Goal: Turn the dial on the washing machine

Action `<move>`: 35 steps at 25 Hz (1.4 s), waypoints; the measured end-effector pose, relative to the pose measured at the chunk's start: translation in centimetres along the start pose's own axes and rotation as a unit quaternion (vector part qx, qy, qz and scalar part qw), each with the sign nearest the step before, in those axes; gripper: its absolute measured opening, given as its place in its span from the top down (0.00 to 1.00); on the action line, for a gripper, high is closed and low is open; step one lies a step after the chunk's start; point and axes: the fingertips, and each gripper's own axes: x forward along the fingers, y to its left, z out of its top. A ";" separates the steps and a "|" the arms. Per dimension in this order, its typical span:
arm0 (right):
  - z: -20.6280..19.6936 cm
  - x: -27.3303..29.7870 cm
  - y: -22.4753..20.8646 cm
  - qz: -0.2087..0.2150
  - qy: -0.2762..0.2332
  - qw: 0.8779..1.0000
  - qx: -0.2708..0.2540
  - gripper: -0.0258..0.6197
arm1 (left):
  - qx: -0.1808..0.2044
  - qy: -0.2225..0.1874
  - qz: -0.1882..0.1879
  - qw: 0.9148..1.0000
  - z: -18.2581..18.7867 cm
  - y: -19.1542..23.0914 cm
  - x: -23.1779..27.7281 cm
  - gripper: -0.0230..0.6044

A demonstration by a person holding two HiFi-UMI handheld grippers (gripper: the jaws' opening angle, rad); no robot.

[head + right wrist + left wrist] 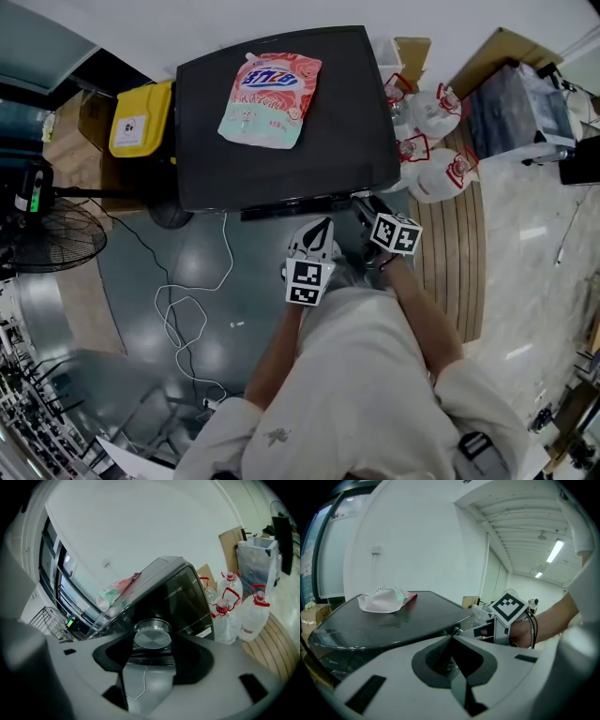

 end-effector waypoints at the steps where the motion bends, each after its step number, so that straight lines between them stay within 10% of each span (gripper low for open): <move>1: 0.0 0.0 0.0 0.003 0.000 1.000 0.005 0.56 | 0.000 0.001 0.000 1.000 0.0 0.0 0.0 0.94; 35: -0.1 0.4 0.1 0.131 -0.024 0.962 0.238 0.55 | 0.002 0.005 -0.004 1.000 0.0 -0.5 0.7 0.94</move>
